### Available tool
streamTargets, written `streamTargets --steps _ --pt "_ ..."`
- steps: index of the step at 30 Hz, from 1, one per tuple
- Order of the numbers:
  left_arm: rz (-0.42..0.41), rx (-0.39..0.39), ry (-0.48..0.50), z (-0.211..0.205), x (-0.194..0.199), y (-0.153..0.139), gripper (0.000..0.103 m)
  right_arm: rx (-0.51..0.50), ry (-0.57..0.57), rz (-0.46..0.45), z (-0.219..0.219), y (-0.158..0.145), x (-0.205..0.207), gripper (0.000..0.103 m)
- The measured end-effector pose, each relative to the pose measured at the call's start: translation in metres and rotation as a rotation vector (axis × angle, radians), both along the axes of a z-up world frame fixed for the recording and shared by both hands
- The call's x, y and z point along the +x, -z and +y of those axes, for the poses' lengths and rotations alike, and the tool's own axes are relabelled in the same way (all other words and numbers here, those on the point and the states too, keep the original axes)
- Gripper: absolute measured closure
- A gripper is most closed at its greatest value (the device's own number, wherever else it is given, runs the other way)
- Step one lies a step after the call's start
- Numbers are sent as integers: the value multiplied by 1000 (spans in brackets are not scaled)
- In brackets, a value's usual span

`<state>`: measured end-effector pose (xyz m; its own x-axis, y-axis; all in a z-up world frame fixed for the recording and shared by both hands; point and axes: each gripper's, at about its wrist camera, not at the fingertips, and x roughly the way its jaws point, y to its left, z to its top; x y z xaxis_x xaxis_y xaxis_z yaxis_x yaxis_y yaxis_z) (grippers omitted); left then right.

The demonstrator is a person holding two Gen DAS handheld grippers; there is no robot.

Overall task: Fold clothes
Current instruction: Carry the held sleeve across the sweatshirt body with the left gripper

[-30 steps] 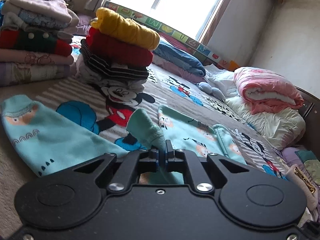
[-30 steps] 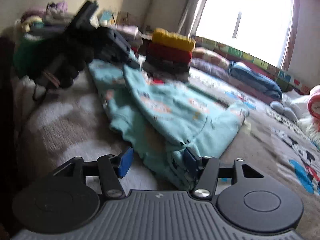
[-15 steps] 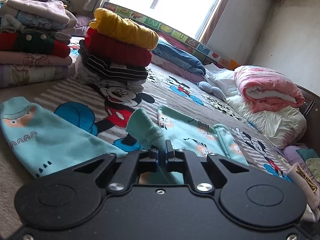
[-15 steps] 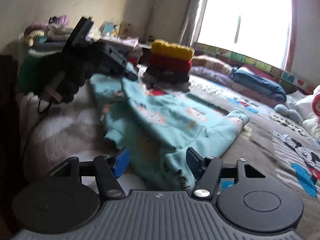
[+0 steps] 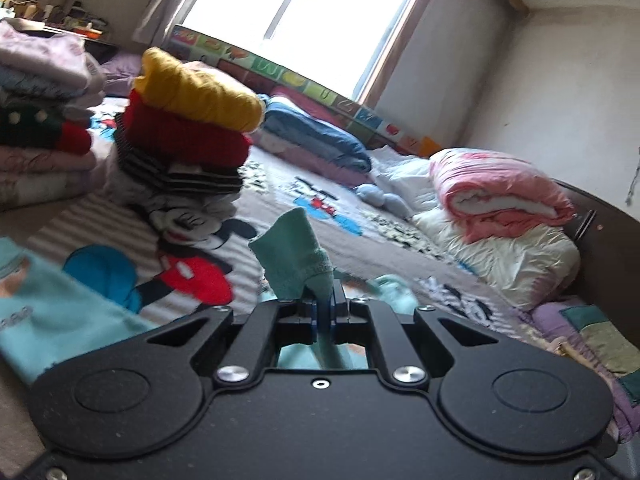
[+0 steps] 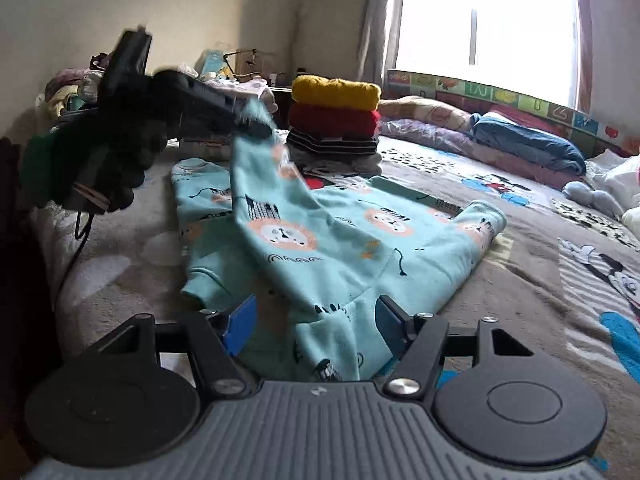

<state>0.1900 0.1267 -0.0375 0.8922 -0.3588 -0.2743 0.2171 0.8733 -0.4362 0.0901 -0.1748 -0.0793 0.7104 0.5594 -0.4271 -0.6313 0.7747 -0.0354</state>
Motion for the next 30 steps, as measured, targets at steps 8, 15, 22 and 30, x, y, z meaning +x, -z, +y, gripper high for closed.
streamTargets --steps 8,15,22,30 --pt "-38 -29 34 -19 10 -18 99 95 -103 120 -7 -2 27 37" --pt "-17 -75 24 -42 30 -32 99 60 -101 154 -4 10 20 36" --pt "49 -51 48 -91 70 -44 99 88 -117 171 -14 9 18 38" --pt "134 8 30 -146 121 -48 99 36 -144 158 -11 8 12 38"
